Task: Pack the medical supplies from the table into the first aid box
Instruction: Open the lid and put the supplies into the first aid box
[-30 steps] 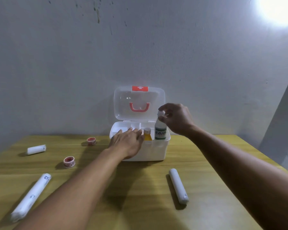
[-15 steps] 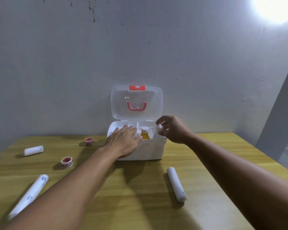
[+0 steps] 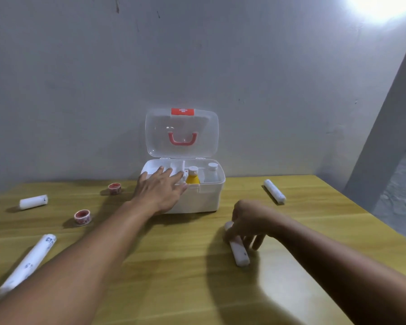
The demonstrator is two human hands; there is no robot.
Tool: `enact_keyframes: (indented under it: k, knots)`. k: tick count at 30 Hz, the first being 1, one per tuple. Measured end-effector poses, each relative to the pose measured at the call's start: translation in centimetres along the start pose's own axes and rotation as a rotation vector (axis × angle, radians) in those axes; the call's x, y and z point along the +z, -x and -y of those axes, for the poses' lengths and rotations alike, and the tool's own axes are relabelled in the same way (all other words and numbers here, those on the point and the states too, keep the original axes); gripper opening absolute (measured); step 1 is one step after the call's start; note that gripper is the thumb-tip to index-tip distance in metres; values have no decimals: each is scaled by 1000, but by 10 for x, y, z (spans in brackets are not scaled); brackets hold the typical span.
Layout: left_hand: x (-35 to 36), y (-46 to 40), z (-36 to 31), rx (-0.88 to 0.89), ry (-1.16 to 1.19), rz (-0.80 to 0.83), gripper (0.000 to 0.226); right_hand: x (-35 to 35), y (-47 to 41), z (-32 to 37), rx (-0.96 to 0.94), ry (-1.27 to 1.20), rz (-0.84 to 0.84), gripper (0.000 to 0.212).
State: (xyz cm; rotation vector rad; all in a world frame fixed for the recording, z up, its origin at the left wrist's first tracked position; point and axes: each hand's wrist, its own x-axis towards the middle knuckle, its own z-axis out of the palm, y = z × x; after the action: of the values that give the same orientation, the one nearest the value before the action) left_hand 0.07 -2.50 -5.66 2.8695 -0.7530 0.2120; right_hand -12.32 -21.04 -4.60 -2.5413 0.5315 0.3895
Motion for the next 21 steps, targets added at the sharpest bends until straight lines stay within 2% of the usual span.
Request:
enact_keyframes:
  k: [2,6,10,12,14,16,18,21]
  knots:
    - [-2,3,-1,-1,21,4,56,-5,-5,-7,4,-117,-47,37]
    - [-6,5,-3,-6,27,8,58,-38,-13,-20,-35,-234,-286,27]
    - [-5,3,-4,-8,5,-1,57,-67,-6,-6,-241,-523,-373,36]
    - [-4,2,-4,-10,14,4,57,-73,-7,11,-355,-572,-428,40]
    - [-4,2,-3,-13,15,11,57,-80,-17,23,-353,-510,-562,33]
    - [-4,3,-3,-14,12,17,57,-92,-33,20,-212,-360,-657,19]
    - [-2,4,-2,-14,11,13,57,-99,-48,5,-63,-165,-590,20]
    - [-1,2,-1,-17,13,-2,56,-98,-74,-26,48,133,-460,21]
